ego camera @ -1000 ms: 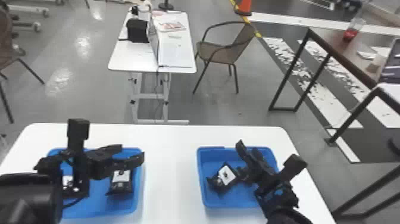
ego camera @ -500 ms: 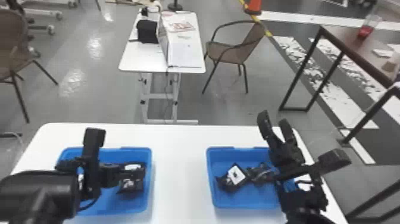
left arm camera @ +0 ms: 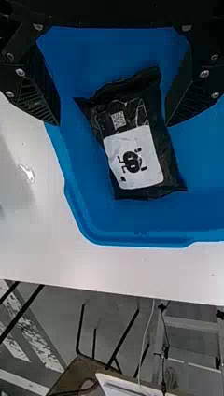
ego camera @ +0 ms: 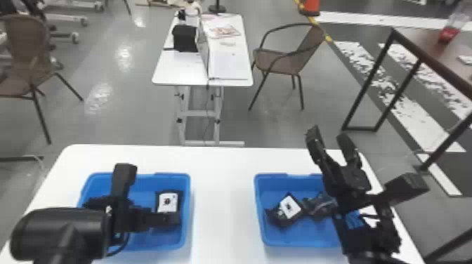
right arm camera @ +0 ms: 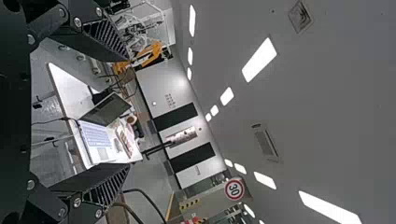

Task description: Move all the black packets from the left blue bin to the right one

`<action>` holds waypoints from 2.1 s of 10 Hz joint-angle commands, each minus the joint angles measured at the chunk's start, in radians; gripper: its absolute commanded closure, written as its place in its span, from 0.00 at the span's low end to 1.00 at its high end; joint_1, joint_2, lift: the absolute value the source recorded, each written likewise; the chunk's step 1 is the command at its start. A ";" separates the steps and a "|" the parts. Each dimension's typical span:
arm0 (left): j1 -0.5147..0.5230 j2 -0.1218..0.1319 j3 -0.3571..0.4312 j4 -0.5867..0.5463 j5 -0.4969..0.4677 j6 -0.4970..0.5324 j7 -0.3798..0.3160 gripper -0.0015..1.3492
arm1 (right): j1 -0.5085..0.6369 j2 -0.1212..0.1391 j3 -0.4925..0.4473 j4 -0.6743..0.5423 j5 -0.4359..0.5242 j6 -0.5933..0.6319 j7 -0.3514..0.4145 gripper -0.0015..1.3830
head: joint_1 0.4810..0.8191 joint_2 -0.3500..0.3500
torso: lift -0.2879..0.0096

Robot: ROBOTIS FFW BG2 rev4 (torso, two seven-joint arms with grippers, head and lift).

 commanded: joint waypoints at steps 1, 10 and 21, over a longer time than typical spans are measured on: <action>-0.031 0.006 -0.006 0.090 -0.009 -0.042 0.001 0.16 | 0.003 0.001 0.003 0.000 -0.006 0.006 0.000 0.17 | 0.63 0.35 | 0.97; -0.207 0.052 -0.078 0.449 -0.012 -0.319 0.044 0.86 | 0.015 0.001 0.010 0.008 -0.052 0.020 0.002 0.17 | 0.63 0.40 | 0.97; -0.110 0.043 -0.141 0.140 0.115 -0.576 -0.457 0.86 | -0.112 -0.029 0.068 0.143 -0.056 0.207 0.241 0.18 | 0.63 0.33 | 0.97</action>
